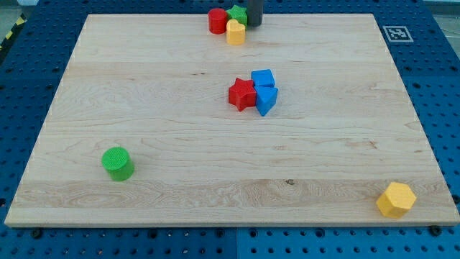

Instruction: Move the hexagon towards the blue blocks

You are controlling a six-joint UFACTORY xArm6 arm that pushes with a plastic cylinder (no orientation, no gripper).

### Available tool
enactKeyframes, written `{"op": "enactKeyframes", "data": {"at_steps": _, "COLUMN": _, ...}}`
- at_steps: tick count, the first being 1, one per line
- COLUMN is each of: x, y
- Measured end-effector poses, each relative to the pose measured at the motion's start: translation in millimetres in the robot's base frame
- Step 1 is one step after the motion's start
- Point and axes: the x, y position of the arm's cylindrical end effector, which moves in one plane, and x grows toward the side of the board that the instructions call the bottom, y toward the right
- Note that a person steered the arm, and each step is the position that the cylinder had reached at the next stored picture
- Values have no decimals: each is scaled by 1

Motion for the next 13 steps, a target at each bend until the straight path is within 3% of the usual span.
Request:
{"op": "enactKeyframes", "data": {"at_steps": 1, "x": 11, "y": 74}}
{"op": "enactKeyframes", "data": {"at_steps": 2, "x": 60, "y": 149}}
{"op": "enactKeyframes", "data": {"at_steps": 4, "x": 225, "y": 209}}
{"op": "enactKeyframes", "data": {"at_steps": 6, "x": 382, "y": 223}}
{"op": "enactKeyframes", "data": {"at_steps": 7, "x": 402, "y": 219}}
{"op": "enactKeyframes", "data": {"at_steps": 9, "x": 400, "y": 130}}
{"op": "enactKeyframes", "data": {"at_steps": 10, "x": 380, "y": 103}}
{"op": "enactKeyframes", "data": {"at_steps": 11, "x": 370, "y": 98}}
{"op": "enactKeyframes", "data": {"at_steps": 13, "x": 394, "y": 86}}
